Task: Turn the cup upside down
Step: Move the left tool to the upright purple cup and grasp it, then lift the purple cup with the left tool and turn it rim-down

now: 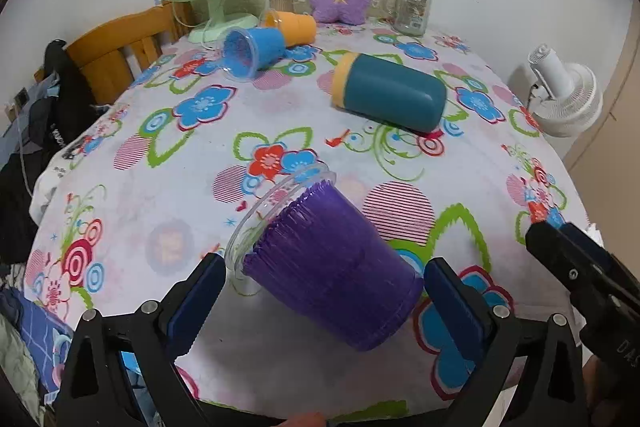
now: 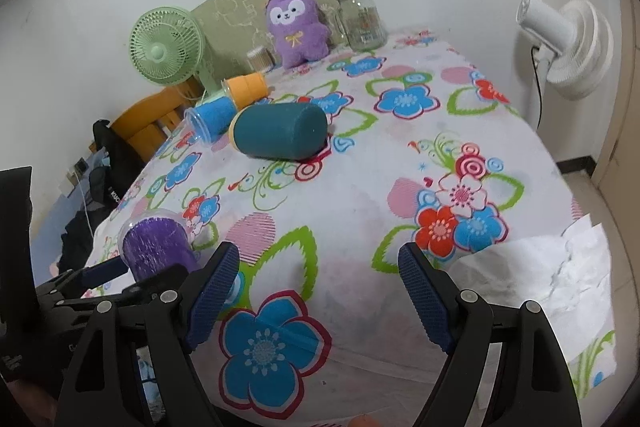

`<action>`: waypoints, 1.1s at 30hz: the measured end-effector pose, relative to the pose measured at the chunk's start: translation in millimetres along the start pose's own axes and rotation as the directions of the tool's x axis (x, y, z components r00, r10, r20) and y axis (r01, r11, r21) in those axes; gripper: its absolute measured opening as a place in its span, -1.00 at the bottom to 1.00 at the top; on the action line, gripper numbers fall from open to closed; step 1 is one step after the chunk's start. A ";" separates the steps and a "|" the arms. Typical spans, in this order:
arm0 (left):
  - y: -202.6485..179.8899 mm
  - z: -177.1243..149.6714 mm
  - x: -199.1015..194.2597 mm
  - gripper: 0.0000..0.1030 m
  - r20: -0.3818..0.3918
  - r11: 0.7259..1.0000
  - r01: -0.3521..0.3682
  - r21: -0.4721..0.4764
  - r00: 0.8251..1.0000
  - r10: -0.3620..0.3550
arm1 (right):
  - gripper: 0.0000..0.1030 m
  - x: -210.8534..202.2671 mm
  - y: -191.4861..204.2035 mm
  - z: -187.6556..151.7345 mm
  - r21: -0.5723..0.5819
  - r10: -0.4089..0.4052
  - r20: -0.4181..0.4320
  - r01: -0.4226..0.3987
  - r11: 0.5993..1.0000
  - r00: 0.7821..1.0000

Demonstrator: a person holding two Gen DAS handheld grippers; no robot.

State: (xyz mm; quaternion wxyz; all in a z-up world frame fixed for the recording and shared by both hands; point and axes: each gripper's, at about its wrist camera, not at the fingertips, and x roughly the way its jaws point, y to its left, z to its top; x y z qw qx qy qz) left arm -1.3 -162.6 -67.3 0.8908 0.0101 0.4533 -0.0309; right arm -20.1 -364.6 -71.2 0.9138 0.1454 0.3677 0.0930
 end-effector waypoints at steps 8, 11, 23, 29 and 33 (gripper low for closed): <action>12.7 -2.0 -5.3 0.92 0.001 0.999 -0.004 -0.032 1.000 0.004 | 0.63 8.4 6.7 0.9 -0.014 0.024 -0.012 -0.025 1.000 1.000; 17.6 -5.1 -10.0 0.91 0.008 0.999 -0.006 -0.043 1.000 0.007 | 0.63 12.0 11.4 0.0 -0.019 0.037 -0.021 -0.037 0.999 0.999; 43.5 -12.5 -15.2 0.52 -0.013 0.995 -0.018 -0.095 1.000 0.017 | 0.63 16.1 27.8 -1.5 -0.045 0.050 -0.039 -0.052 0.998 0.998; 53.9 -13.3 -15.9 0.69 0.020 0.995 -0.021 -0.101 1.000 0.023 | 0.63 16.8 32.8 -2.6 -0.051 0.045 -0.047 -0.047 0.998 0.998; 62.3 -14.3 -8.8 0.12 -0.012 0.993 -0.002 -0.114 1.000 0.001 | 0.63 17.2 37.6 -3.9 -0.060 0.045 -0.053 -0.048 0.997 0.998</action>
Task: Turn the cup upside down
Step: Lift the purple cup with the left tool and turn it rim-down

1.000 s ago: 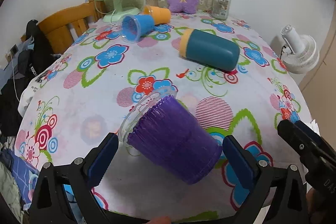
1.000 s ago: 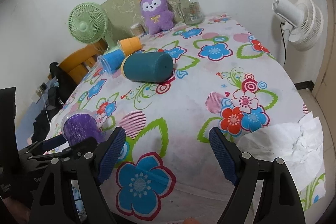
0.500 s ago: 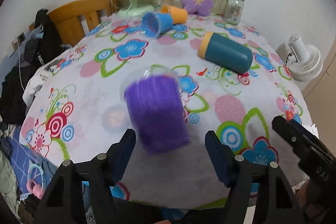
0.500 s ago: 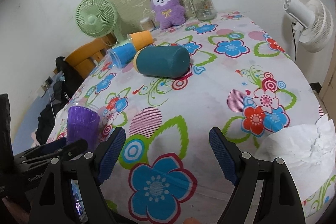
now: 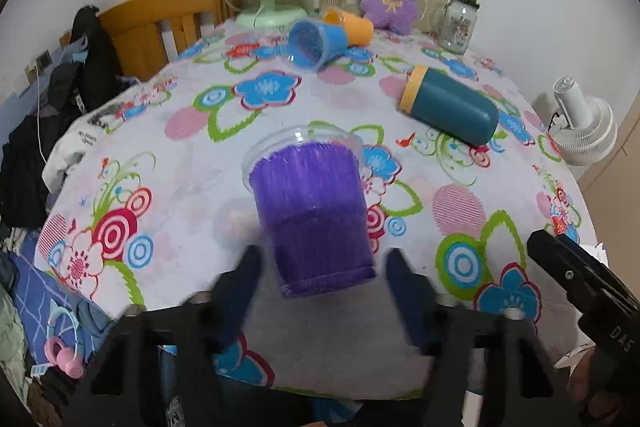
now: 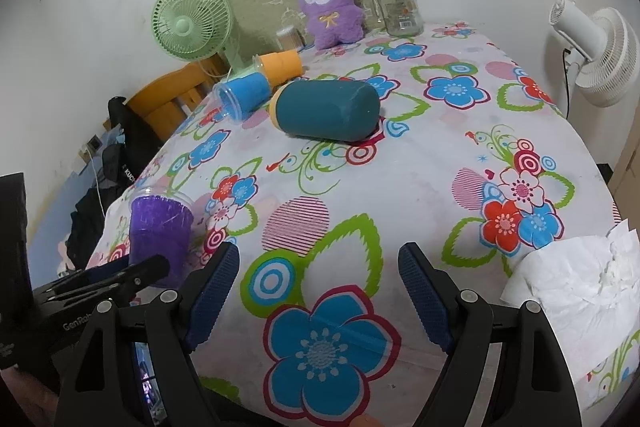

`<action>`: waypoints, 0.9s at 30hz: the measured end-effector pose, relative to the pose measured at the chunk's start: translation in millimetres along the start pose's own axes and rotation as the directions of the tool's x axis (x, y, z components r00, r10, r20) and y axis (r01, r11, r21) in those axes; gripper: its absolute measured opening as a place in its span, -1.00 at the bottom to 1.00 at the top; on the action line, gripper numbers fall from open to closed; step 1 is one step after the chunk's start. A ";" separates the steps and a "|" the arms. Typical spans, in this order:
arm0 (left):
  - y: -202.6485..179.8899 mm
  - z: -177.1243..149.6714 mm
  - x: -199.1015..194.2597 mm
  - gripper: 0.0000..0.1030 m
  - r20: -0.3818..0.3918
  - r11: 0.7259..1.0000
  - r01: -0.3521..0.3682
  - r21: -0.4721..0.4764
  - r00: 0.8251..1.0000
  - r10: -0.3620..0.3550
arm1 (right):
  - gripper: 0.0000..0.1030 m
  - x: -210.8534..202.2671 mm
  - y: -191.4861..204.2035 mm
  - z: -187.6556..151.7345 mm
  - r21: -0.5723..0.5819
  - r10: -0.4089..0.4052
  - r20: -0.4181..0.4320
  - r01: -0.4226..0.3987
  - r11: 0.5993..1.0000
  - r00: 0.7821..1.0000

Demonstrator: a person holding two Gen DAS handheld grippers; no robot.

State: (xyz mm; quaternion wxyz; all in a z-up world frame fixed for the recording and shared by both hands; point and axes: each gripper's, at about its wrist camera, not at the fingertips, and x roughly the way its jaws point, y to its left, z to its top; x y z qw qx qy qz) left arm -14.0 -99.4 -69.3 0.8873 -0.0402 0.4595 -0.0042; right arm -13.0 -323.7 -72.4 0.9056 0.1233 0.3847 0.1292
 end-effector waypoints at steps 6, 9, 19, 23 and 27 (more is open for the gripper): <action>6.9 1.4 -11.4 0.07 0.038 1.000 0.013 -0.006 0.999 -0.013 | 0.63 2.6 6.9 0.7 -0.009 0.008 -0.008 -0.008 1.000 1.000; 10.5 4.9 -19.0 0.07 0.058 1.000 0.022 -0.013 0.998 -0.021 | 0.63 3.6 11.0 0.8 -0.018 0.011 -0.010 -0.011 1.000 1.000; 16.5 19.6 -38.8 0.06 0.115 0.999 0.039 -0.018 0.993 -0.036 | 0.63 5.8 20.4 2.5 -0.052 0.011 -0.019 -0.012 0.999 1.000; 16.2 24.3 -45.3 0.06 0.135 0.999 0.044 -0.014 0.990 -0.041 | 0.63 4.4 26.7 7.6 -0.075 0.003 -0.009 -0.003 0.997 1.000; 17.4 28.0 -50.8 0.05 0.152 0.999 0.045 -0.015 0.988 -0.043 | 0.63 3.2 37.1 16.1 -0.111 -0.005 0.006 0.006 0.994 1.000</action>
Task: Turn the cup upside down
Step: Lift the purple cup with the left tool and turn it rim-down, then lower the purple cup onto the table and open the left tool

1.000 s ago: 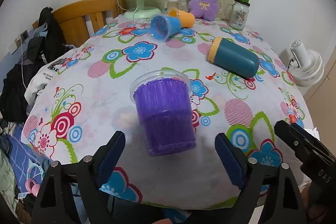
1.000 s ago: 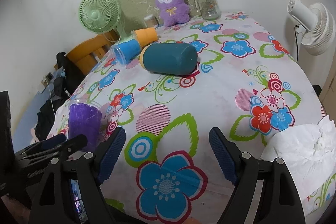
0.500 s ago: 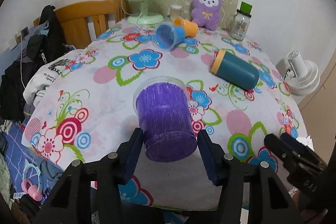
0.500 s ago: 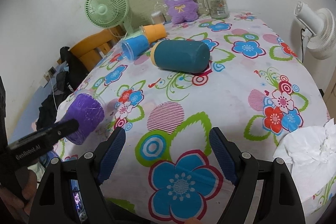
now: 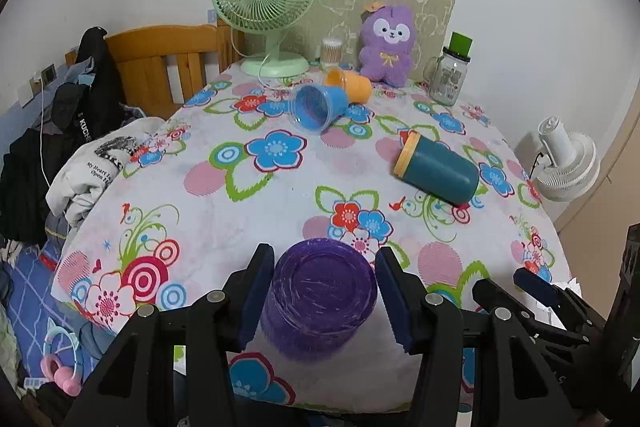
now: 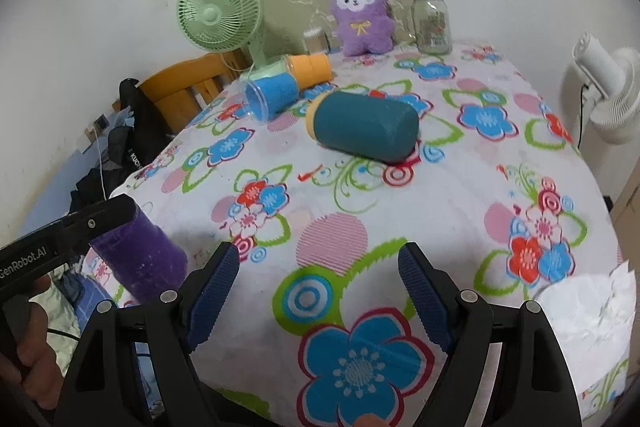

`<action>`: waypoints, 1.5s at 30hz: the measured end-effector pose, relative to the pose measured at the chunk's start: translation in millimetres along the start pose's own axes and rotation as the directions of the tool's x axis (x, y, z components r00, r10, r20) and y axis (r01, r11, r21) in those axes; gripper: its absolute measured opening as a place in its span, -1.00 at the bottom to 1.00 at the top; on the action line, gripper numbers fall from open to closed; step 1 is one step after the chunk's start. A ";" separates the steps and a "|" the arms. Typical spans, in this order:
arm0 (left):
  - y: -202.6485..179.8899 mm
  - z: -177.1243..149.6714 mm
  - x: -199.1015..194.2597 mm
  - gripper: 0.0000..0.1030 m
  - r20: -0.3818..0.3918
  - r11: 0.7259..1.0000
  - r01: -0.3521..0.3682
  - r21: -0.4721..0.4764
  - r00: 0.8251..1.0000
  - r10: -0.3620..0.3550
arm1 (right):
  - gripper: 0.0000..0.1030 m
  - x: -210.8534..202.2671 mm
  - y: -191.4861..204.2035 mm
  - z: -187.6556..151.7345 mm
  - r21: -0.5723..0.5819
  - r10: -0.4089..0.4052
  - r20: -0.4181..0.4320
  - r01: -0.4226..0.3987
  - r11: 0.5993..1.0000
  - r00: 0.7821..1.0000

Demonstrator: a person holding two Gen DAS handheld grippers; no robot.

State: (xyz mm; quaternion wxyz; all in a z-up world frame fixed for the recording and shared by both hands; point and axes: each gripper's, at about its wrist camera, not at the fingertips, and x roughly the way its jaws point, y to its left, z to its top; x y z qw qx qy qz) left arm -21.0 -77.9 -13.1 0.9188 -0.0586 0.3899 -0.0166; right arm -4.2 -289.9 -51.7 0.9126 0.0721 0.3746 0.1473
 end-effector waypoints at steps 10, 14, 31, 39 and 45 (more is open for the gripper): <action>4.3 15.3 -6.0 -0.15 0.034 1.000 -0.002 -0.007 0.999 0.003 | 0.63 7.3 23.1 14.0 -0.069 -0.002 -0.003 0.002 0.998 1.000; 5.5 17.9 -6.3 -0.15 0.036 1.000 -0.001 -0.010 0.999 0.001 | 0.63 9.7 26.9 14.5 -0.079 -0.003 -0.010 0.002 0.997 1.000; 14.0 21.7 -9.6 0.57 0.049 0.999 -0.010 -0.037 0.999 0.012 | 0.63 15.3 35.6 19.8 -0.094 -0.027 -0.024 0.025 0.995 0.999; 23.0 22.4 -10.2 0.88 0.060 0.998 -0.042 -0.053 0.997 0.045 | 0.67 6.5 44.7 33.4 -0.114 -0.106 0.014 0.107 0.988 0.994; 26.9 23.7 -17.7 0.96 0.096 0.997 -0.053 -0.053 0.994 0.058 | 0.95 -14.0 50.9 49.0 -0.113 -0.134 0.107 0.146 0.983 0.985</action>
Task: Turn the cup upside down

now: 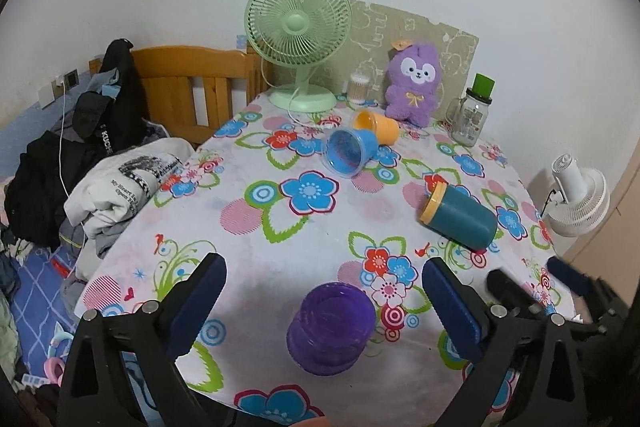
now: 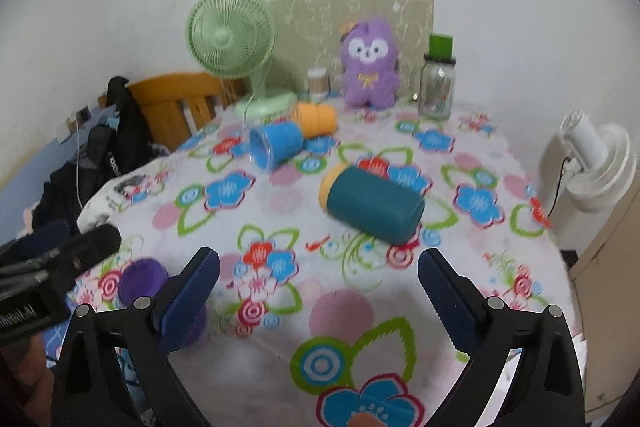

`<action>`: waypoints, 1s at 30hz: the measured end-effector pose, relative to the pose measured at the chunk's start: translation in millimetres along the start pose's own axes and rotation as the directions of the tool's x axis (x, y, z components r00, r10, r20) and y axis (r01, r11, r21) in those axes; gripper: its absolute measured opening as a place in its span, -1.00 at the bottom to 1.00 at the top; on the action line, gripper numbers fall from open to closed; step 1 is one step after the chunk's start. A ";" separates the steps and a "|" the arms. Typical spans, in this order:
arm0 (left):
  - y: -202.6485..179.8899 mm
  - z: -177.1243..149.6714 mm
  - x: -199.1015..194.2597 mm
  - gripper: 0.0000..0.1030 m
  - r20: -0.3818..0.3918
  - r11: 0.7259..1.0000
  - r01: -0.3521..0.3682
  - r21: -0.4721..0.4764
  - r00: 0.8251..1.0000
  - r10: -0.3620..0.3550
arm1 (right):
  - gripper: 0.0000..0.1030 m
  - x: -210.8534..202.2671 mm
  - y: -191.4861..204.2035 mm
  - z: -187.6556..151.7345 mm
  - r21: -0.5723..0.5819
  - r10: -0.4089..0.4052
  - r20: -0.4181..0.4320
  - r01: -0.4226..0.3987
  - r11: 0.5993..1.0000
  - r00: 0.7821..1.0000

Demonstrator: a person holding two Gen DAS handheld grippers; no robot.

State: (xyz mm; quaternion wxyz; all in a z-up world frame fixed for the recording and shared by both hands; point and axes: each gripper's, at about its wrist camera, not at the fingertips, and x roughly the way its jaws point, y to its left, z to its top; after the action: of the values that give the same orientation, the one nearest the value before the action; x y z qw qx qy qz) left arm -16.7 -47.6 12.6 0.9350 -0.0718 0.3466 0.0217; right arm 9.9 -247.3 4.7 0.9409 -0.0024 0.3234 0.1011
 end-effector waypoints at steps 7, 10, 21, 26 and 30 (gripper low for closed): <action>7.7 3.9 -5.7 0.99 0.033 1.000 -0.010 -0.009 0.999 0.010 | 0.96 -18.0 9.6 12.9 -0.016 -0.003 0.061 0.004 1.000 0.998; 11.0 5.1 -8.6 0.99 0.043 1.000 -0.014 -0.012 0.999 0.014 | 0.96 -19.8 12.8 13.0 -0.017 -0.001 0.065 0.002 1.000 0.998; 12.5 5.0 -15.1 0.99 0.062 1.000 -0.003 -0.002 0.998 0.003 | 0.97 -29.6 12.8 17.0 -0.010 -0.023 0.091 0.024 1.000 0.996; 12.3 8.8 -20.6 0.99 0.081 1.000 0.002 0.001 0.997 -0.002 | 0.97 -34.9 13.8 21.0 -0.011 -0.026 0.107 0.027 1.000 0.994; 12.4 13.1 -24.5 0.99 0.097 1.000 0.004 0.001 0.995 -0.004 | 0.97 -38.5 14.5 23.6 -0.011 -0.023 0.119 0.025 1.000 0.993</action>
State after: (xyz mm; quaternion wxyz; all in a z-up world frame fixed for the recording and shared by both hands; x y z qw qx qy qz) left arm -28.0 -33.2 36.9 0.9508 -0.0710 0.3007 0.0231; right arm -8.2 -238.7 47.6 0.9595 -0.0063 0.2662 0.0918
